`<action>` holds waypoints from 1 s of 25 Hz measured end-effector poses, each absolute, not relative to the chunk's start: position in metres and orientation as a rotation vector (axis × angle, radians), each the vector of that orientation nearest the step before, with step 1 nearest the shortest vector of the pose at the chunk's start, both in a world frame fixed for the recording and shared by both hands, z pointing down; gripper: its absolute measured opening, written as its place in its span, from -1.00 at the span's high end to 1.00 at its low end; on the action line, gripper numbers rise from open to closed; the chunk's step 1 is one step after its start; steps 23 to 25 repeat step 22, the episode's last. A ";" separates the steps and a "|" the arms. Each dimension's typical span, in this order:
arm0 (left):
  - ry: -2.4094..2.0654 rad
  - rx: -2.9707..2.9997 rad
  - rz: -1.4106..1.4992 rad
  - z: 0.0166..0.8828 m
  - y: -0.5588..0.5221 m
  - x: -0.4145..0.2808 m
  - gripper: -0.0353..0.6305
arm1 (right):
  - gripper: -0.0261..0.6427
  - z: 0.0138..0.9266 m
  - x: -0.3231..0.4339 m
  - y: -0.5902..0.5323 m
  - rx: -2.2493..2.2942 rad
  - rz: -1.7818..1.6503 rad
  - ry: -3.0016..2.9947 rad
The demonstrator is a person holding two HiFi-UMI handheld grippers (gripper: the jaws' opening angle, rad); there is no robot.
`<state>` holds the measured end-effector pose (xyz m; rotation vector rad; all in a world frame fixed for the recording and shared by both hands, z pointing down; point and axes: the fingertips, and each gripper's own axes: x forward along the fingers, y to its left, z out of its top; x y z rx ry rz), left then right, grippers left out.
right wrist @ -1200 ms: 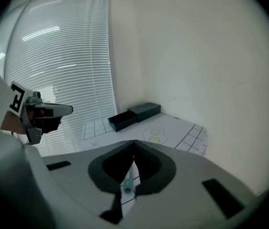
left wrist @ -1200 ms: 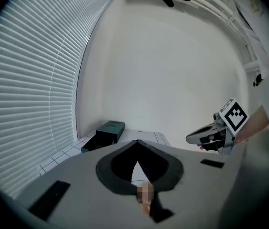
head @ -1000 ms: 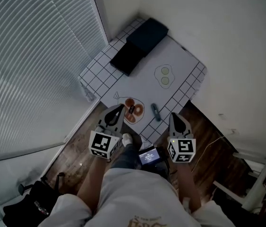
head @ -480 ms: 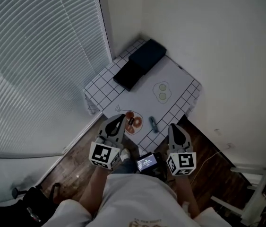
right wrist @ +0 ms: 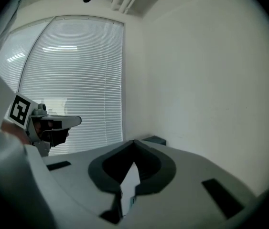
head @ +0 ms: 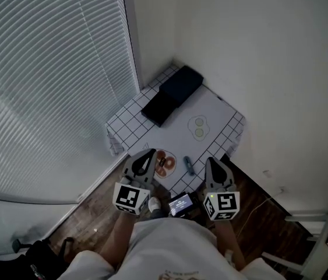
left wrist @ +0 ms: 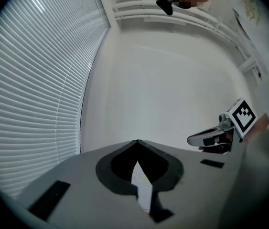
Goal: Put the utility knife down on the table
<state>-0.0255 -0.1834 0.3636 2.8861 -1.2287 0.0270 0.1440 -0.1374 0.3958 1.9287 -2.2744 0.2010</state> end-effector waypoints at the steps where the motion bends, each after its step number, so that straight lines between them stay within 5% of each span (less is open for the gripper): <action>1: -1.229 2.888 0.023 0.363 -0.184 -0.026 0.87 | 0.90 0.395 0.143 -0.138 1.929 0.200 -2.280; 25: -1.240 2.855 0.031 0.368 -0.198 -0.035 0.87 | 0.90 0.399 0.133 -0.152 1.889 0.211 -2.306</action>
